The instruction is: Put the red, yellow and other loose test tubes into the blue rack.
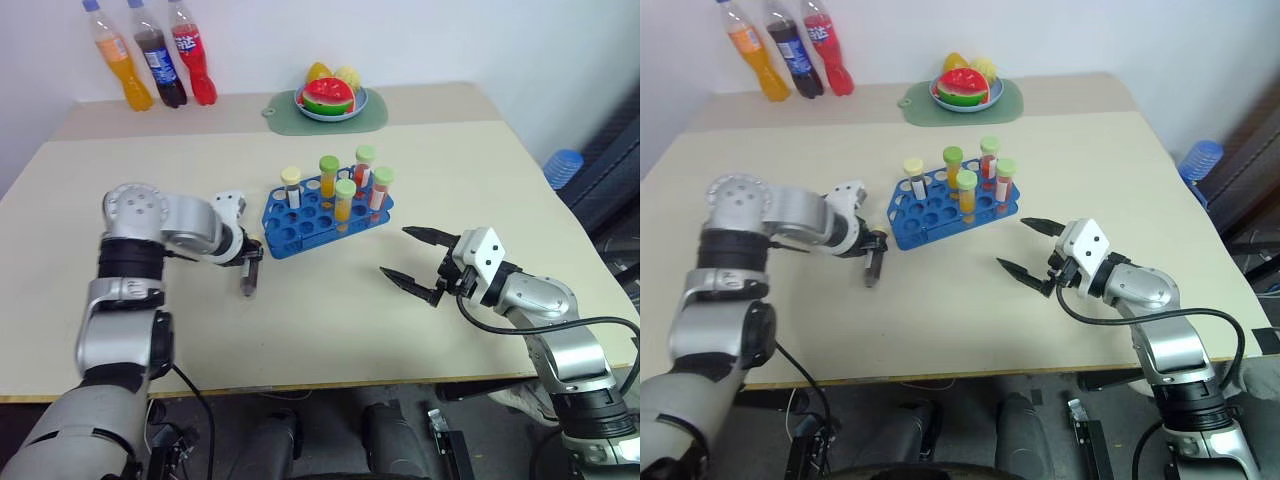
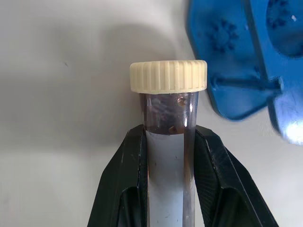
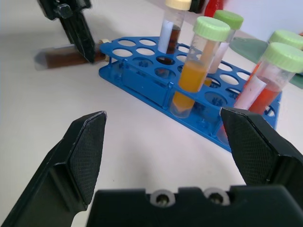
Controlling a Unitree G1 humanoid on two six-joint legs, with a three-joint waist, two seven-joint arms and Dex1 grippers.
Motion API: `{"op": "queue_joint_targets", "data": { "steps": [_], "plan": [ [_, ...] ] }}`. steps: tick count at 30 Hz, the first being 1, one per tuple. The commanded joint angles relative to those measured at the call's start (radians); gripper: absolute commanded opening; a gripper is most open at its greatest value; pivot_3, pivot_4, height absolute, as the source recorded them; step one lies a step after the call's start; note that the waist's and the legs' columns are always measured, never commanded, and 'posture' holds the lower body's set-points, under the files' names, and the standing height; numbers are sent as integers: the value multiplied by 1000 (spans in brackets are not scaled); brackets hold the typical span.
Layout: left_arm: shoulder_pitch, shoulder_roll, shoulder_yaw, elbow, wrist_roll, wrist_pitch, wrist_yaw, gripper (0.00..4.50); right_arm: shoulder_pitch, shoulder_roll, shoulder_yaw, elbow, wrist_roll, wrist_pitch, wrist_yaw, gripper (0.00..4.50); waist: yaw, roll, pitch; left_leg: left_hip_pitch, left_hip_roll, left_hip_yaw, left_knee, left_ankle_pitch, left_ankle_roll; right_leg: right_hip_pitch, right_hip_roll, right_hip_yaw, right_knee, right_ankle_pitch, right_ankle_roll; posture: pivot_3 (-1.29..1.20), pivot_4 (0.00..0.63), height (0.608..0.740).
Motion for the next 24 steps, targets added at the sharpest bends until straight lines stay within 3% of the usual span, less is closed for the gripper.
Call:
{"op": "queue_joint_targets", "data": {
  "steps": [1,3,5,8,11,14,18,24],
  "plan": [
    [116,168,8,-266,-159,9,-125,750,-31,6,-9,24,0,-25,9,4253,-11,-1,0,0,0,0,0,0,0,-1,0,0,0,0,0,0,150,740],
    [199,232,59,-458,-136,2,-252,750,-51,16,-3,55,-10,-41,6,4253,-16,-1,1,-1,1,1,-1,0,0,-2,0,1,1,0,0,0,150,740],
    [303,287,90,-681,-11,-116,-412,750,-70,24,1,85,-18,-58,9,4253,-14,-1,1,-2,0,1,0,0,0,-2,0,1,1,0,0,0,150,740],
    [483,223,208,-910,212,-523,-776,750,-97,32,3,124,-17,-69,21,4253,8,2,-1,-1,0,4,-1,0,0,-1,0,1,-2,0,-1,0,150,740],
    [554,204,124,-984,427,-742,-942,750,-119,31,-1,160,-14,-72,34,4253,19,1,0,-1,1,7,0,0,0,1,0,0,-4,1,-2,0,150,740],
    [565,151,-24,-962,726,-1005,-1009,750,-117,21,-13,174,-9,-65,43,4253,32,1,0,-1,1,7,0,0,1,2,0,0,-5,1,-2,0,150,740],
    [543,7,-198,-802,1068,-1350,-1021,750,-70,-7,-45,139,11,-33,51,4253,41,1,0,-1,1,9,1,-1,3,3,-1,0,-6,1,-2,0,150,740],
    [471,-222,-276,-482,1247,-1636,-1054,750,26,-73,-118,39,45,35,49,4253,35,1,0,-1,1,9,1,-2,4,3,-1,0,-6,2,-1,0,150,740]
  ]
}}
